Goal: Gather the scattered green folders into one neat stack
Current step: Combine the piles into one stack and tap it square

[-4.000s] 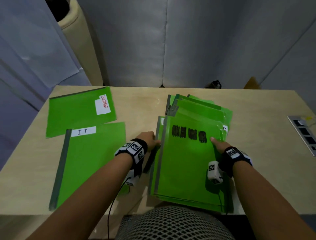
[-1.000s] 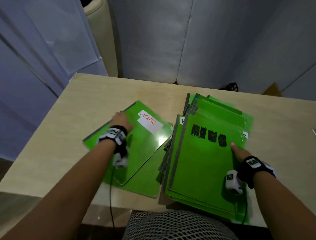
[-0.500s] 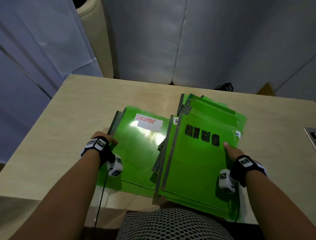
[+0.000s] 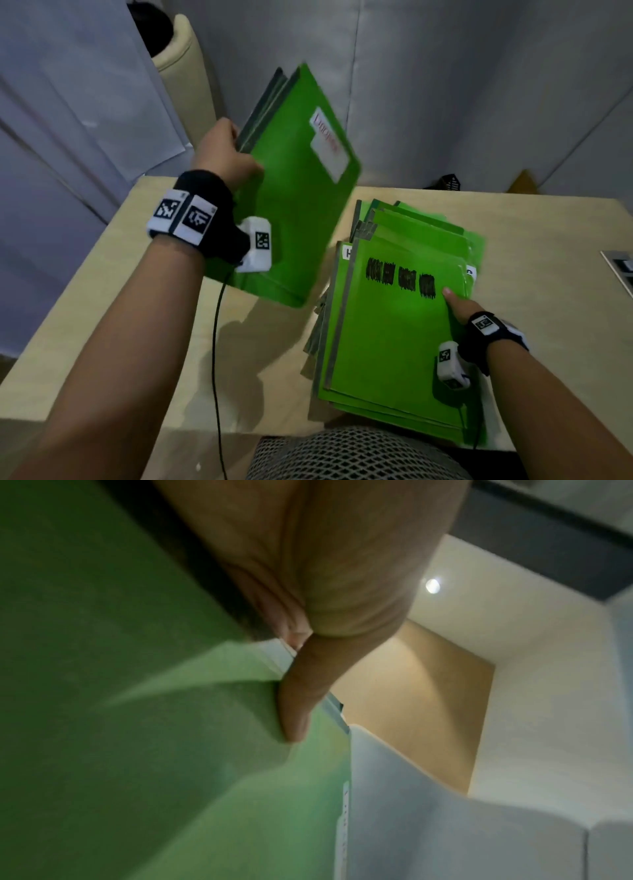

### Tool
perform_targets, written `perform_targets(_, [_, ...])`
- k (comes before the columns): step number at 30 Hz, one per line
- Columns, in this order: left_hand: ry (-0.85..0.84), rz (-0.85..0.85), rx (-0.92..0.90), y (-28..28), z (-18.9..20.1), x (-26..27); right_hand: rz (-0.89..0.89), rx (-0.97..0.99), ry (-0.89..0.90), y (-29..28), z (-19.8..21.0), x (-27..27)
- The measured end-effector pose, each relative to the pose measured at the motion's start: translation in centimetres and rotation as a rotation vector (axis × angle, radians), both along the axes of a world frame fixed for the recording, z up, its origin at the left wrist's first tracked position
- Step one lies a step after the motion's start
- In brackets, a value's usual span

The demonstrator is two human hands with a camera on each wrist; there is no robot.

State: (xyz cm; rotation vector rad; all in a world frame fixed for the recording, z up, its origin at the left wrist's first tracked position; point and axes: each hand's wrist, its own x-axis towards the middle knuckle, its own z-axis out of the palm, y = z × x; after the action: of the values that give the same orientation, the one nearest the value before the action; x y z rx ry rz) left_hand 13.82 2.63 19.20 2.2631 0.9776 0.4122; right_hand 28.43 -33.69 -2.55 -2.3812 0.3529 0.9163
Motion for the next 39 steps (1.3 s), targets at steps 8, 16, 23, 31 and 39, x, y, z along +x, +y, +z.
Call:
perform_targets(8, [0.272, -0.173, -0.353, -7.4, -11.1, 2.1, -0.274, 0.362, 0.101, -2.0, -0.9, 0.4])
perform_targets(16, [0.640, -0.217, -0.532, -11.4, -18.7, 1.3, -0.176, 0.351, 0.175, -2.0, 0.6, -0.5])
perform_targets(23, [0.485, -0.113, -0.784, -11.7, -19.3, 3.1, -0.249, 0.306, 0.147, -1.5, -0.6, -0.3])
perform_targets(31, [0.379, -0.064, -1.230, -10.8, -19.3, 3.4, -0.313, 0.370, -0.268, 0.8, 1.0, -0.6])
perform_targets(39, [-0.047, 0.016, -1.429, -8.3, -19.1, 1.1, -0.150, 0.549, -0.411, 3.7, 3.5, 1.2])
